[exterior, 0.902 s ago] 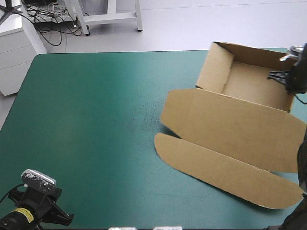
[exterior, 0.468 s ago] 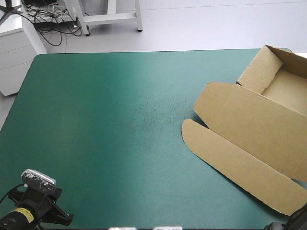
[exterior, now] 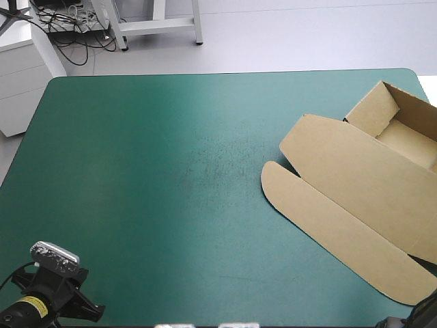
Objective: Fold the box
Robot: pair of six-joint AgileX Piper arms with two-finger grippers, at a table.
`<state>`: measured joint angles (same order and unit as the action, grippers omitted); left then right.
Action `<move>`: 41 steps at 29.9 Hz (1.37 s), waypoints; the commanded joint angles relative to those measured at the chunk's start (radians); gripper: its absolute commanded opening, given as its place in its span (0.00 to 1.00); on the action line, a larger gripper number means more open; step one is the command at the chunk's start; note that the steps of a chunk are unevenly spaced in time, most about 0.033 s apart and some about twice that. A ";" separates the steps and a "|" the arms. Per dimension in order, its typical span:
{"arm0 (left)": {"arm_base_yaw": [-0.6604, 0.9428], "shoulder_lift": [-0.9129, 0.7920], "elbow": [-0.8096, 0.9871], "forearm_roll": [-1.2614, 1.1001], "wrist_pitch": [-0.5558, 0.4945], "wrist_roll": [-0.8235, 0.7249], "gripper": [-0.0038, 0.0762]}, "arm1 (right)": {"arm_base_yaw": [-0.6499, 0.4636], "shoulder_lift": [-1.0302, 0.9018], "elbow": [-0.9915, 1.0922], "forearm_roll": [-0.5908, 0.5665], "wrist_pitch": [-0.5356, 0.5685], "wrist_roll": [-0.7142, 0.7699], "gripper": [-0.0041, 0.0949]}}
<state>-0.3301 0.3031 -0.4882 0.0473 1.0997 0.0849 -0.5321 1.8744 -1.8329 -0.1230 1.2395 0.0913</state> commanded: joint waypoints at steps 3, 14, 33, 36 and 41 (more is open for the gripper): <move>-0.003 0.013 -0.023 -0.003 -0.053 -0.008 0.04 | -0.006 -0.123 -0.032 0.020 0.015 0.004 0.54; -0.003 0.013 -0.023 -0.003 -0.053 -0.008 0.04 | -0.006 -0.354 -0.030 0.191 0.015 -0.032 0.08; -0.003 0.013 -0.023 -0.003 -0.053 -0.008 0.04 | 0.357 -1.063 0.686 0.327 0.015 -0.222 0.04; -0.003 0.013 -0.023 -0.003 -0.053 -0.008 0.04 | 0.383 -1.192 0.827 0.338 0.015 -0.276 0.04; -0.003 0.013 -0.023 -0.003 -0.053 -0.008 0.04 | 0.383 -1.377 1.026 0.327 0.013 -0.276 0.04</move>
<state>-0.3301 0.3031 -0.4882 0.0483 1.0997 0.0849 -0.1509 0.5705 -0.8662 0.1999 1.2458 -0.1689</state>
